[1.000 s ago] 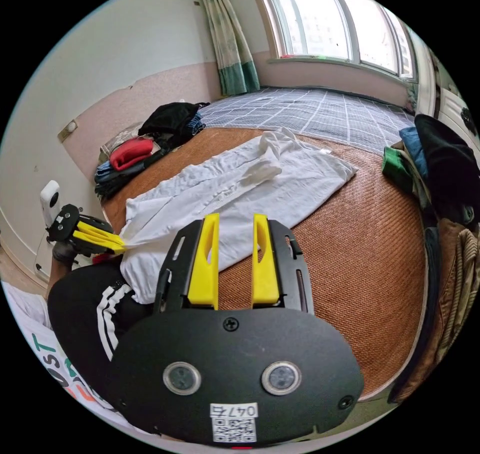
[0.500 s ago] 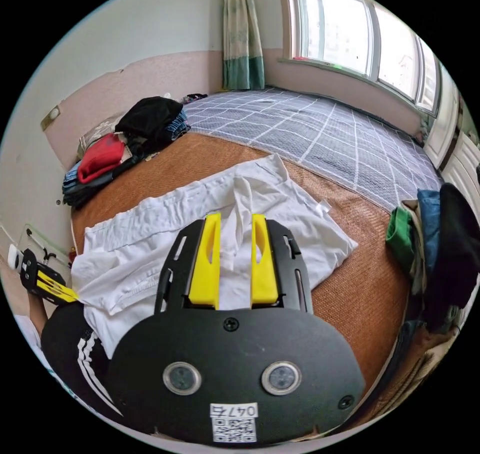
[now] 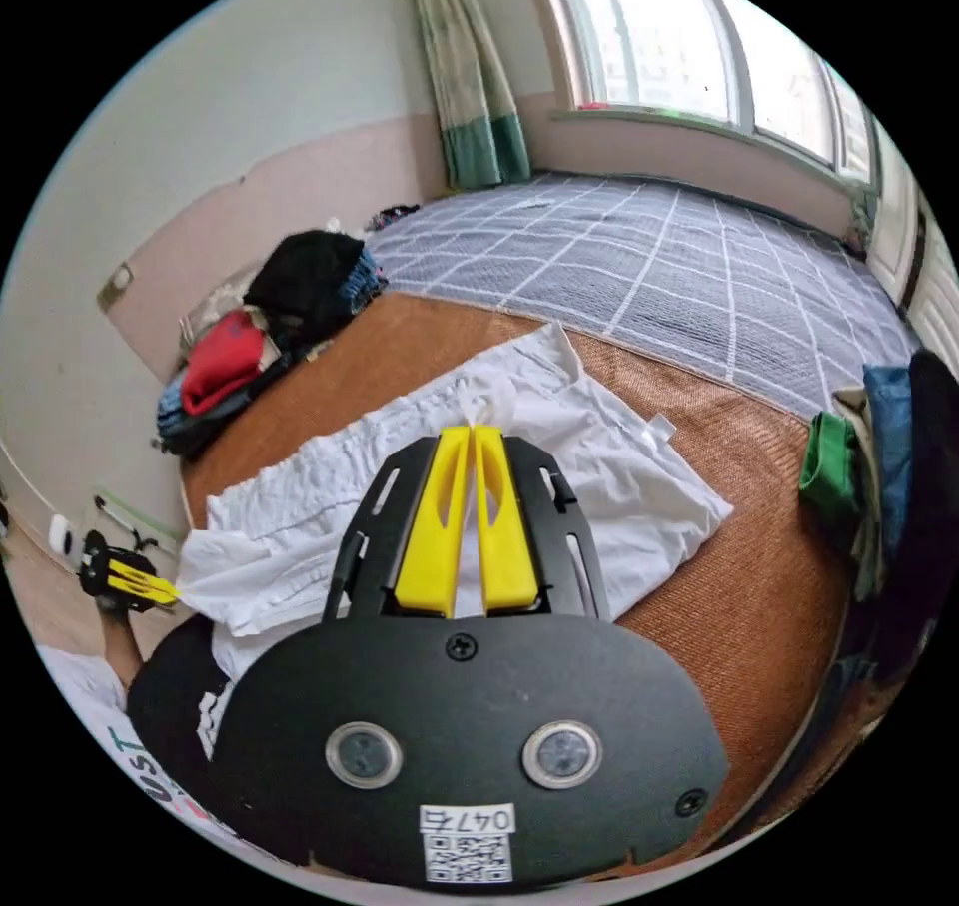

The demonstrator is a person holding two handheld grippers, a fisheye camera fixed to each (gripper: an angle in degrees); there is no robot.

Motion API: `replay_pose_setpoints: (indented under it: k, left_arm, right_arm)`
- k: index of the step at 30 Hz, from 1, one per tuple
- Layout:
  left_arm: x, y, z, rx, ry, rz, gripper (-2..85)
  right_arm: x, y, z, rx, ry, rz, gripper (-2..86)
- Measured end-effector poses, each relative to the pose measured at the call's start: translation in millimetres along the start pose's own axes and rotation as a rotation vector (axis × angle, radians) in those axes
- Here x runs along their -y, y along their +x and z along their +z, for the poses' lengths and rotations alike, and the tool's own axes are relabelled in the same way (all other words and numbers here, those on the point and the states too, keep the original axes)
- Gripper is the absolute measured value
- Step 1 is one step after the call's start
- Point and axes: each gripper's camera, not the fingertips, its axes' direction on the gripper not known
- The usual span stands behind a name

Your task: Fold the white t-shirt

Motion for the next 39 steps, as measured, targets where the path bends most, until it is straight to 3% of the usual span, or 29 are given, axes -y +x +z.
replay_pose_setpoints:
  k: [2, 5, 12, 17, 19, 24, 26, 28, 30, 32, 35, 39]
  left_arm:
    - [-7.7, -13.9, -58.5, 0.078, 0.105, -0.054, -1.0]
    - [-17.8, -18.7, -138.7, 0.121, 0.251, -0.085, -1.0]
    - [-22.7, 52.4, -323.9, 0.189, 0.517, 0.018, -1.0]
    - [-42.2, 118.3, -466.2, 0.443, 0.747, 0.024, -1.0]
    - [-27.5, 92.1, -477.8, 0.414, 0.731, -0.020, -1.0]
    - [113.2, -79.9, -412.5, 0.263, 0.532, -0.165, -1.0]
    - [219.7, -162.0, -385.9, 0.423, 0.480, -0.276, -1.0]
    - [298.3, -185.4, -404.7, 0.544, 0.458, -0.317, -1.0]
    - [348.1, -160.9, -460.1, 0.643, 0.555, -0.299, -1.0]
    - [369.1, -98.2, -523.0, 0.800, 0.707, -0.218, -1.0]
    - [371.7, -64.6, -523.5, 0.825, 0.656, -0.138, -1.0]
    - [344.9, -72.4, -428.3, 0.664, 0.476, -0.107, -1.0]
  right_arm:
    - [-46.7, 39.1, -79.6, 0.201, 0.182, 0.106, -1.0]
    - [-128.1, 65.0, -182.7, 0.346, 0.395, 0.087, -1.1]
    - [-287.1, 9.8, -381.0, 0.235, 0.547, -0.114, -1.1]
    - [-342.8, -85.0, -515.3, 0.067, 0.711, -0.378, -1.1]
    - [-331.1, -83.5, -520.1, 0.118, 0.705, -0.349, -1.1]
    - [-198.1, -37.2, -420.7, 0.063, 0.400, -0.214, -1.2]
    - [-102.5, -2.2, -373.4, 0.007, 0.339, -0.208, -1.1]
    - [-41.7, 19.6, -387.0, 0.044, 0.434, -0.150, -1.2]
    - [-12.0, 7.7, -443.8, 0.024, 0.642, -0.134, -1.2]
    - [-13.0, -54.5, -510.3, -0.224, 0.834, -0.251, -1.2]
    - [-33.8, -96.8, -533.7, -0.352, 0.838, -0.313, -1.2]
    - [-75.6, -86.2, -493.3, -0.229, 0.717, -0.266, -1.1]
